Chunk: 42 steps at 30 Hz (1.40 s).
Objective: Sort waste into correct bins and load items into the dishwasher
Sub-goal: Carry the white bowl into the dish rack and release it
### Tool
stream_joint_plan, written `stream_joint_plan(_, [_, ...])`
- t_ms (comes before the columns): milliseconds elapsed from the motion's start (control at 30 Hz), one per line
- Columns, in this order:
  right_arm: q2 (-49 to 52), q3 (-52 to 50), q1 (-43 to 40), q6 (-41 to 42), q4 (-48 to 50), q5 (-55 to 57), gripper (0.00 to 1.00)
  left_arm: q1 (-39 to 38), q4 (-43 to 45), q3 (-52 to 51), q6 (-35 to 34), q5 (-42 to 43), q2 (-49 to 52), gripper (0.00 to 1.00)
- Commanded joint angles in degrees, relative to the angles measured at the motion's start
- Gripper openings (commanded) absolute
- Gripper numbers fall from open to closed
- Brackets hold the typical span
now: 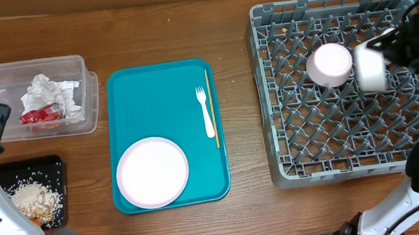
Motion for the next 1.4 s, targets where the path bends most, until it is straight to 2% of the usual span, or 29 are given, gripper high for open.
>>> stream_joint_plan(0, [-0.9, -8.1, -0.2, -11.4, 0.5, -14.3, 0.04, 0.1, 0.1, 0.1, -0.2, -0.2, 0.2, 1.00])
stream_joint_plan(67, [-0.9, -12.4, -0.5, -14.2, 1.2, -16.3, 0.04, 0.1, 0.1, 0.1, -0.2, -0.2, 0.2, 1.00])
stream_joint_plan(367, [-0.9, -20.7, -0.3, -14.3, 6.6, -13.7, 0.04, 0.1, 0.1, 0.1, -0.2, -0.2, 0.2, 1.00])
stream_joint_plan(467, [-0.9, -21.5, -0.7, -13.6, 9.0, -13.0, 0.04, 0.1, 0.1, 0.1, -0.2, -0.2, 0.2, 1.00])
stream_joint_plan(600, [-0.9, -21.5, -2.1, -13.6, 9.7, -12.1, 0.12, 0.1, 0.1, 0.1, -0.2, -0.2, 0.2, 1.00])
stream_joint_plan(767, [-0.9, -21.5, -2.3, -13.6, 9.8, -9.9, 0.12, 0.1, 0.1, 0.1, -0.2, -0.2, 0.2, 1.00])
stream_joint_plan(967, [-0.9, -21.5, -2.3, -1.7, 16.5, -1.9, 0.04, 0.1, 0.1, 0.1, -0.2, -0.2, 0.2, 1.00])
stream_joint_plan(1167, [-0.9, -21.2, -2.5, 5.4, 19.3, 6.1, 0.04, 0.1, 0.1, 0.1, -0.2, -0.2, 0.2, 1.00])
stream_joint_plan(1300, [-0.9, -19.8, -3.3, 6.0, 18.8, 7.2, 0.04, 0.1, 0.1, 0.1, -0.2, -0.2, 0.2, 1.00])
stream_joint_plan(1367, [-1.5, -19.4, -4.0, 8.5, 18.8, 11.1, 0.04, 0.1, 0.1, 0.1, -0.2, -0.2, 0.2, 1.00])
